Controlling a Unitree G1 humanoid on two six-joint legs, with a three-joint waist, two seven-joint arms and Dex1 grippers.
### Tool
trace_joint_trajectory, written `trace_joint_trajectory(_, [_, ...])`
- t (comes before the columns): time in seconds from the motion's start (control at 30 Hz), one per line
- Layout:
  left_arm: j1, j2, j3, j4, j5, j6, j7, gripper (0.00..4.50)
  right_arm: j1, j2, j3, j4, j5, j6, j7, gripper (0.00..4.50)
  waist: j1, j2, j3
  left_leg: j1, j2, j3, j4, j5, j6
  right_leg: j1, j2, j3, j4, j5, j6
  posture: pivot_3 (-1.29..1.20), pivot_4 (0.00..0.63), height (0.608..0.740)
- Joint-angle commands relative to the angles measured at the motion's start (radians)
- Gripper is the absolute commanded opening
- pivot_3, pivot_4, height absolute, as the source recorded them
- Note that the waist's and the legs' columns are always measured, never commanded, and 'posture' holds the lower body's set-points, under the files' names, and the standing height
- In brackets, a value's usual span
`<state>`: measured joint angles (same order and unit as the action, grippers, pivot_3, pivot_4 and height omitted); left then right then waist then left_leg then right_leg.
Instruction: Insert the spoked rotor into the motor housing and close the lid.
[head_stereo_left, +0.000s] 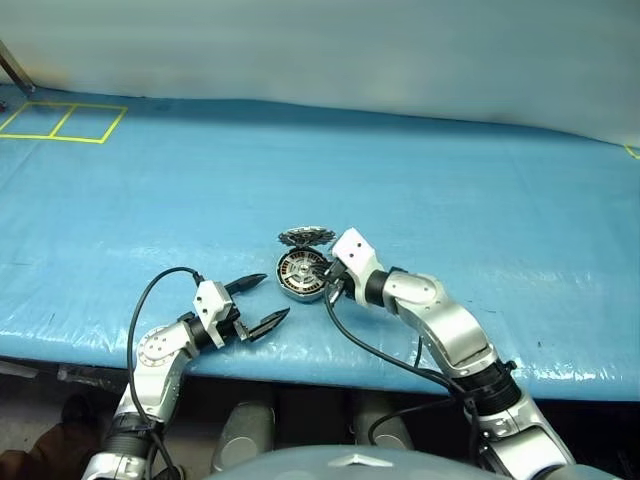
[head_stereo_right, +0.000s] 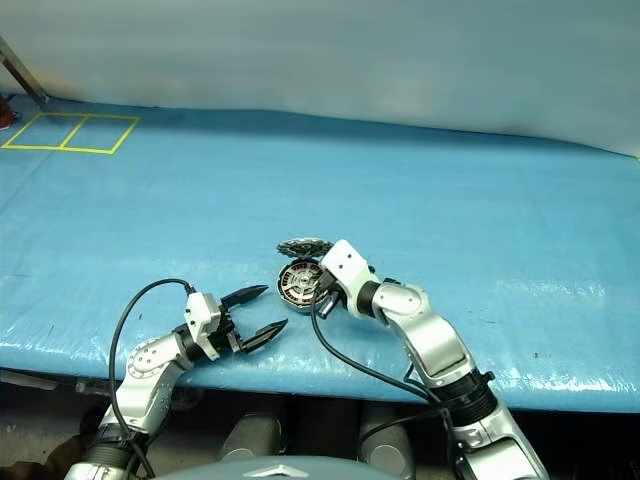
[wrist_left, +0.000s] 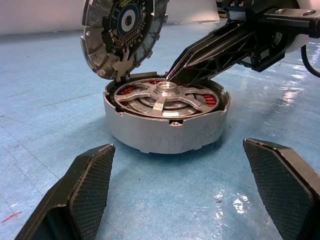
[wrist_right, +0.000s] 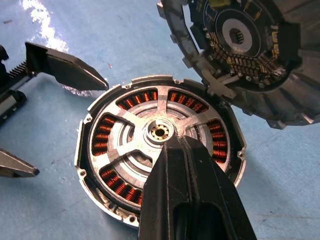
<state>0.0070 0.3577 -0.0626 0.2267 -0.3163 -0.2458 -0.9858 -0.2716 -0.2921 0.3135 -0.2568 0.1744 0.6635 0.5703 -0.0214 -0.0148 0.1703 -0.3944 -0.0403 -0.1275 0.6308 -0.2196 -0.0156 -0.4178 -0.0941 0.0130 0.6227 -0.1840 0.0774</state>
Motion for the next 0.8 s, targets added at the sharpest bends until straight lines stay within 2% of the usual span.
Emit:
trace_joint_trajectory(0.03, [-0.015,0.004,0.007,-0.021,-0.006,-0.016,-0.009,4.50,-0.008,0.019,-0.081,-0.113,0.067,-0.012,-0.003,0.01,0.000,0.000,0.000,0.000,0.000,0.000,0.000,0.000,0.000,0.000,0.000,0.000,0.000,0.000,0.000,0.00,0.150,0.740])
trace_joint_trajectory(0.17, [-0.023,0.005,0.008,-0.014,-0.006,-0.016,-0.014,4.50,0.005,-0.003,-0.118,-0.159,0.075,0.016,-0.029,0.01,0.001,0.000,0.000,0.000,0.000,0.000,0.000,0.000,0.000,0.000,0.000,0.000,0.000,0.000,0.000,0.00,0.150,0.740])
trace_joint_trajectory(0.33, [-0.033,0.006,0.009,-0.006,-0.004,-0.018,-0.019,4.50,0.044,-0.094,-0.128,-0.204,0.048,0.083,-0.051,0.01,0.002,0.000,0.000,0.000,0.000,0.000,0.000,0.000,0.000,0.000,0.000,0.000,0.000,0.000,0.000,0.00,0.150,0.740])
trace_joint_trajectory(0.47, [-0.038,0.005,0.013,0.003,-0.002,-0.021,-0.021,4.50,0.044,-0.122,-0.137,-0.172,0.016,0.109,-0.101,0.01,0.000,0.000,0.000,0.000,0.000,0.000,0.000,0.000,0.000,0.000,0.000,0.000,0.000,0.000,0.000,0.00,0.150,0.740])
trace_joint_trajectory(0.63, [-0.044,0.004,0.013,0.011,-0.002,-0.023,-0.024,4.50,-0.015,-0.064,-0.141,-0.038,-0.049,0.091,-0.209,0.01,-0.001,0.000,0.000,0.000,0.000,0.000,0.000,0.000,0.000,0.000,0.000,0.000,0.001,0.000,0.000,0.00,0.150,0.740])
trace_joint_trajectory(0.8, [-0.042,0.006,0.017,0.009,-0.005,-0.023,-0.024,4.50,-0.097,0.007,-0.173,0.083,-0.050,0.032,-0.239,0.01,-0.003,0.000,0.000,0.000,0.000,0.000,0.000,0.000,0.000,0.000,0.000,0.000,0.000,0.000,0.000,0.00,0.150,0.740])
